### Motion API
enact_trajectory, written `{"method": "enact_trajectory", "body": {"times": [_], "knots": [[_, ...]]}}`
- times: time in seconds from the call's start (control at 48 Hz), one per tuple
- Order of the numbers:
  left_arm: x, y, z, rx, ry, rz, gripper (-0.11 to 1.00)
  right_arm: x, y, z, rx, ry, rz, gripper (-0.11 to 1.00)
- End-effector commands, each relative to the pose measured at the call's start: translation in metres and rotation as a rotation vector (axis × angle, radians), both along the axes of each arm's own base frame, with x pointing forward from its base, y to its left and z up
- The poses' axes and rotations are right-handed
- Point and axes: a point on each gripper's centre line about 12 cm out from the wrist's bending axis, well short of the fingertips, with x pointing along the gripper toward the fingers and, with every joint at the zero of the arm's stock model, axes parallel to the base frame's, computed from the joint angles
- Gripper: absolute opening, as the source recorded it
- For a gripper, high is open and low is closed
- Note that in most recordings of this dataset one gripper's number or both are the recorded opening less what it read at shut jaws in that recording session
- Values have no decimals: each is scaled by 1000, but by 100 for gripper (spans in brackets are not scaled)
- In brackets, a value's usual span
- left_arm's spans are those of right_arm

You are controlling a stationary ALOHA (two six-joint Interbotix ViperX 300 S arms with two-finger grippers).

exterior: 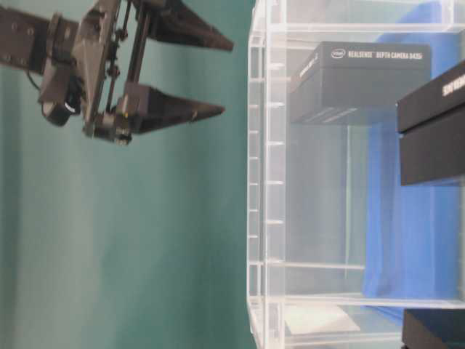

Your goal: Take out the box from the case.

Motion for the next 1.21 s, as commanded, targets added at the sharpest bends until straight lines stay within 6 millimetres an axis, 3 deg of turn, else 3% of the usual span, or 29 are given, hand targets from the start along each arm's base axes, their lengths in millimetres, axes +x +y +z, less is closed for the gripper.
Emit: {"method": "enact_trajectory", "body": {"times": [0.0,1.188], "knots": [[0,0,7,10,-25,-4,94,5,0,12,-9,-39,-3,93],[1,-3,7,10,-26,-22,94,8,0,5,-1,-27,-35,93]]}}
